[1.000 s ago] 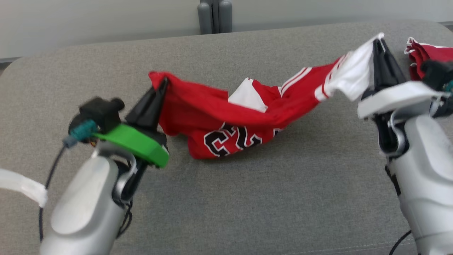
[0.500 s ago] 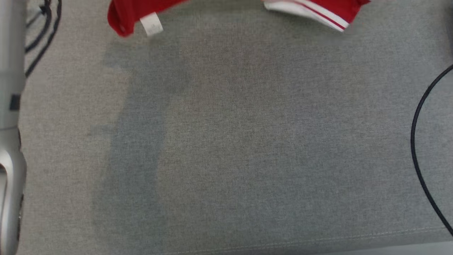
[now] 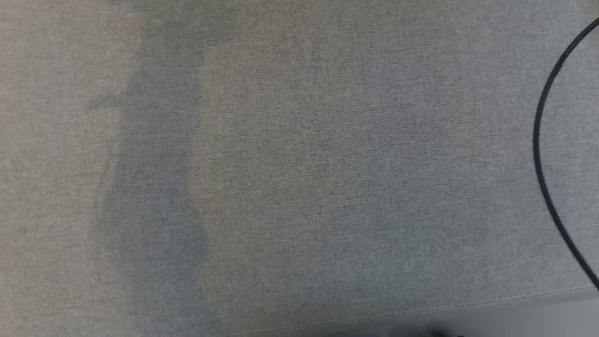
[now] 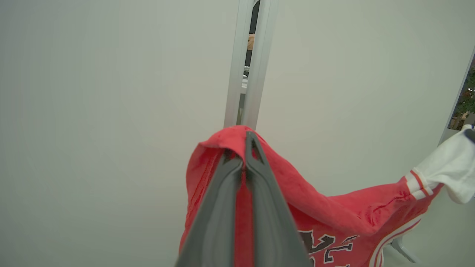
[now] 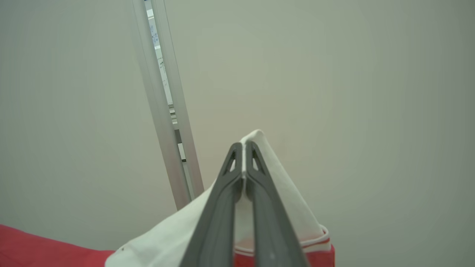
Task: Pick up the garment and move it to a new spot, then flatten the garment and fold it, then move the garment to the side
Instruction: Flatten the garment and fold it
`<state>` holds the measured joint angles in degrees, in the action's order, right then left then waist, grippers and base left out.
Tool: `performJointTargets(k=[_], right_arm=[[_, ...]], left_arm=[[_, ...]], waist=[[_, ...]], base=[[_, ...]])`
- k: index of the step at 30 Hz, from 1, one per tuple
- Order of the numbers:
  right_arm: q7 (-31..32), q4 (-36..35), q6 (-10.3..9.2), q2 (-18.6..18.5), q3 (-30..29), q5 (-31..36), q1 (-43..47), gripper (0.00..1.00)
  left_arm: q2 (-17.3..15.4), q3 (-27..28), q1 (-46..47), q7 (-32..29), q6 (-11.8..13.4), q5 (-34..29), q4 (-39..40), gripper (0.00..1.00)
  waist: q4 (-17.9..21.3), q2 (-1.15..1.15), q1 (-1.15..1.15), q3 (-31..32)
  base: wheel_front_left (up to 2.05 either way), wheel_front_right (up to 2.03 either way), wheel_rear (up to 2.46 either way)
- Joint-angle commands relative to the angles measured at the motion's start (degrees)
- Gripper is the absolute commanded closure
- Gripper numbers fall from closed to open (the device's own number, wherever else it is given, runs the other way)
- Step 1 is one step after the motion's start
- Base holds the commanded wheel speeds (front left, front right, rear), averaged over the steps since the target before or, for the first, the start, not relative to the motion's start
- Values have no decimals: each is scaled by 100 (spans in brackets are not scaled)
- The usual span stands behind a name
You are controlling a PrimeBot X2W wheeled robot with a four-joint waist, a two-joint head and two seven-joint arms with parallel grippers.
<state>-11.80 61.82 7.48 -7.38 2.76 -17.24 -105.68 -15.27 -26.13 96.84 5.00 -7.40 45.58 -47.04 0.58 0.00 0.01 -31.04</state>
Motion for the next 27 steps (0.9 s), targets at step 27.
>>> performJointTargets(k=[27], right_arm=[[241, -4537, 1, -638, 220, -2036, 8440, 100]], left_arm=[[-160, 916, -7631, 1022, 952, 27, 3526, 100]], waist=[[56, 0, -1, 1654]], base=[[0, 0, 0]])
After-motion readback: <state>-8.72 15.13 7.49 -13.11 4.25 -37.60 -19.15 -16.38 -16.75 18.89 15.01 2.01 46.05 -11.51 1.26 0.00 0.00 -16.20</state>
